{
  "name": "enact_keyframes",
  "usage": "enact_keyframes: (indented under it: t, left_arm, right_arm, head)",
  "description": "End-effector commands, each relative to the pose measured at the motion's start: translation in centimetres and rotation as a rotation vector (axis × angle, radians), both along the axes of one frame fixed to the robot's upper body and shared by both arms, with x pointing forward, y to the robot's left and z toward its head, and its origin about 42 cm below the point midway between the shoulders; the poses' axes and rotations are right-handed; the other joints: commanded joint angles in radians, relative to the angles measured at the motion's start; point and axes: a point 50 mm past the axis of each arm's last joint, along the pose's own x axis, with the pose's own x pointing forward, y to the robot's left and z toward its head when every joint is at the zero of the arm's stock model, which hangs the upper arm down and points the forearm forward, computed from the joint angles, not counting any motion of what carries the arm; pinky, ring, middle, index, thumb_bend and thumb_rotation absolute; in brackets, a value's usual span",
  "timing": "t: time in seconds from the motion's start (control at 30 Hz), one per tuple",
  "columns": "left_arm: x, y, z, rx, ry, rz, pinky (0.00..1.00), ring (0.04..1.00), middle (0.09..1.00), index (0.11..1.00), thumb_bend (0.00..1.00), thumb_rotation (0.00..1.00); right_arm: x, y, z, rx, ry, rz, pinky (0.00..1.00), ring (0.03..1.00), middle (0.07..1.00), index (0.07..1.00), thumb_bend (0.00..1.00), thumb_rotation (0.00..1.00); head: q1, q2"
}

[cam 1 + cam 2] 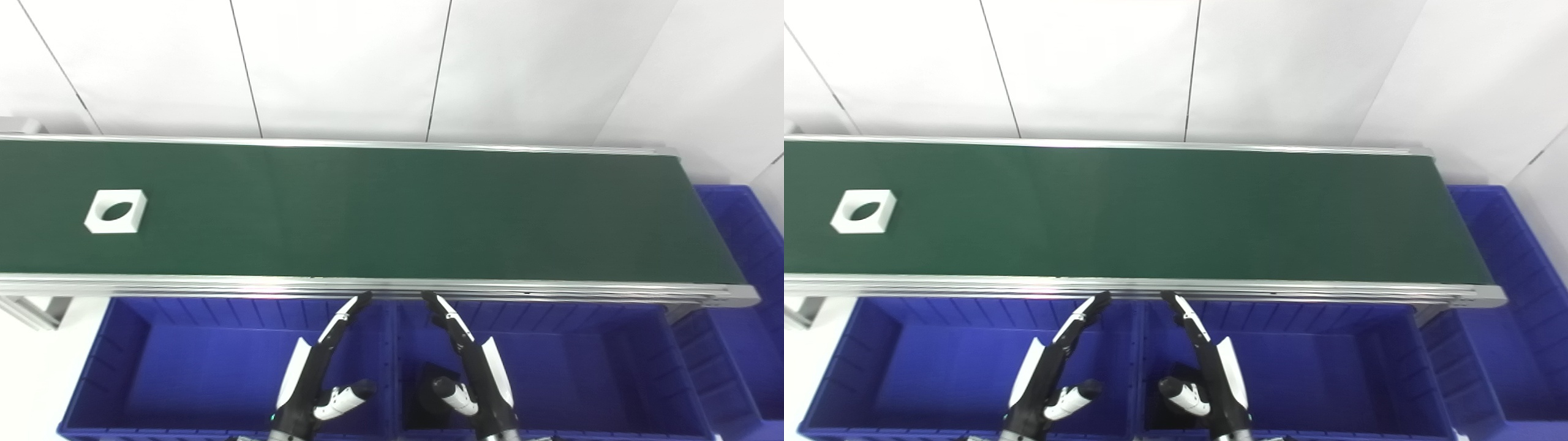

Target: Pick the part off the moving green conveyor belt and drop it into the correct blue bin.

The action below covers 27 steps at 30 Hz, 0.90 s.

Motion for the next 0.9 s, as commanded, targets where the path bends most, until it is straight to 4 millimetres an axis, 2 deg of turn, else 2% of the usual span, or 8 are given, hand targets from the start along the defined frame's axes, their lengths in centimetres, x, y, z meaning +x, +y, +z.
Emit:
enact_keyframes:
  t: [0.0, 0.03, 0.13, 0.3, 0.4, 0.5, 0.67, 0.87]
  left_arm:
    - [0.7, -0.9, 0.7, -0.044, -0.044, -0.003, 0.88, 0.901, 0.898, 0.892, 0.85, 0.89]
    - [0.8, -1.1, 0.5, -0.041, -0.041, -0.004, 0.87, 0.897, 0.895, 0.887, 0.85, 0.88]
    - [1.1, -1.5, 0.1, -0.02, -0.044, -0.009, 0.85, 0.884, 0.887, 0.877, 0.86, 0.87]
    - [1.5, -2.4, -0.4, 0.01, -0.064, -0.008, 0.84, 0.841, 0.857, 0.854, 0.89, 0.86]
    - [1.7, -2.8, -0.6, 0.023, -0.079, -0.009, 0.84, 0.838, 0.851, 0.846, 0.87, 0.87]
    - [1.8, -3.2, -0.6, 0.029, -0.091, -0.012, 0.84, 0.833, 0.85, 0.845, 0.86, 0.88]
    - [1.8, -4.1, -0.7, 0.018, -0.089, -0.02, 0.85, 0.833, 0.85, 0.841, 0.88, 0.88]
    - [1.9, -4.9, -0.3, -0.005, -0.095, -0.02, 0.84, 0.829, 0.85, 0.843, 0.88, 0.85]
  right_arm:
    - [0.4, -0.1, 0.6, 0.029, -0.06, 0.001, 0.86, 0.912, 0.936, 0.904, 0.93, 1.0]
    - [0.4, -0.2, 0.5, 0.025, -0.055, 0.001, 0.87, 0.92, 0.94, 0.909, 0.93, 1.0]
    - [0.5, -0.7, -0.2, 0.008, -0.033, 0.003, 0.9, 0.933, 0.947, 0.918, 0.94, 1.0]
    - [0.8, -1.6, -0.8, -0.018, -0.018, -0.001, 0.93, 0.942, 0.953, 0.924, 0.97, 1.0]
    - [0.8, -2.0, -0.9, -0.023, -0.015, -0.001, 0.97, 0.956, 0.961, 0.936, 0.94, 1.0]
    - [0.8, -2.4, -0.9, -0.019, -0.006, -0.009, 0.94, 0.949, 0.961, 0.939, 0.92, 1.0]
    - [0.9, -3.3, -1.0, -0.026, -0.002, -0.022, 0.92, 0.947, 0.966, 0.947, 0.96, 1.0]
    - [0.9, -4.0, -0.9, -0.015, 0.013, -0.026, 0.95, 0.957, 0.972, 0.951, 0.94, 1.0]
  head:
    - [0.026, -0.027]
    - [0.031, -0.031]
    - [0.092, -0.089]
    - [0.152, -0.127]
    - [0.178, -0.127]
    - [0.203, -0.122]
    - [0.241, -0.117]
    - [0.269, -0.091]
